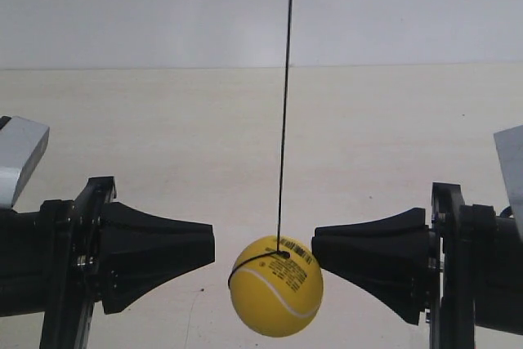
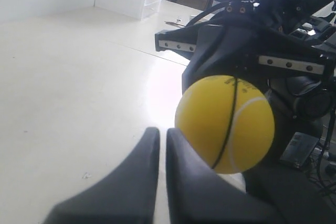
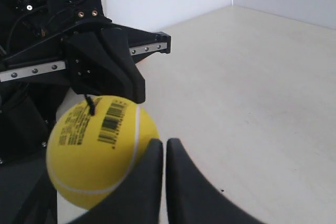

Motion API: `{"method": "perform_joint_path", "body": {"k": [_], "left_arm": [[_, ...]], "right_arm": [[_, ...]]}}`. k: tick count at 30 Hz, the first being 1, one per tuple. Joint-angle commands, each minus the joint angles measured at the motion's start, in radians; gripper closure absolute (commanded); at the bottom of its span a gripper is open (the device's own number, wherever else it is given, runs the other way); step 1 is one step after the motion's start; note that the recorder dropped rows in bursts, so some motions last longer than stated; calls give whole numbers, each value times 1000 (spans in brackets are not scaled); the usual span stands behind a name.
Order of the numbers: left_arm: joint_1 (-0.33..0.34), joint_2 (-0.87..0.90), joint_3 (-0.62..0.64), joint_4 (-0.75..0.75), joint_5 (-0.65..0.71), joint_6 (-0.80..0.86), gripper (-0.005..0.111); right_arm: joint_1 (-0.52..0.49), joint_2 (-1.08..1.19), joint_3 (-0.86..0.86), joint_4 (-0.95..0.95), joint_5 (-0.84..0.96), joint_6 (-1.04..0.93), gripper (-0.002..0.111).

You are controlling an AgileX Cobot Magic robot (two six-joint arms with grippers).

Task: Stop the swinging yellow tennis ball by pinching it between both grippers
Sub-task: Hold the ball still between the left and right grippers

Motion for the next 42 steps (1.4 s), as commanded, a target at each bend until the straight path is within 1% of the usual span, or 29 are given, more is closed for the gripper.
{"method": "perform_joint_path", "body": {"k": [1, 22, 27, 32, 33, 36, 38, 42], "left_arm": [[-4, -3, -3, -3, -11, -11, 102], [-4, -3, -3, 30, -11, -11, 102], [-4, -3, -5, -31, -11, -11, 102], [-5, -3, -5, -32, -11, -17, 102], [-15, -3, -5, -32, -11, -23, 102], [-86, -3, -5, -83, -11, 5, 102], [-108, -3, -5, -122, -11, 33, 102], [-108, -3, -5, -124, -11, 33, 102]], "right_arm": [[1, -5, -1, -9, -8, 1, 108], [1, -5, -1, -20, -6, 4, 108], [1, -5, -1, -20, -27, 6, 108], [1, -5, -1, -24, -31, 6, 108], [1, -5, -1, -24, -31, 6, 108], [1, -5, -1, -24, -40, 6, 108], [1, -5, -1, -24, -40, 8, 108], [1, -5, -1, -24, -40, 8, 108]]}}
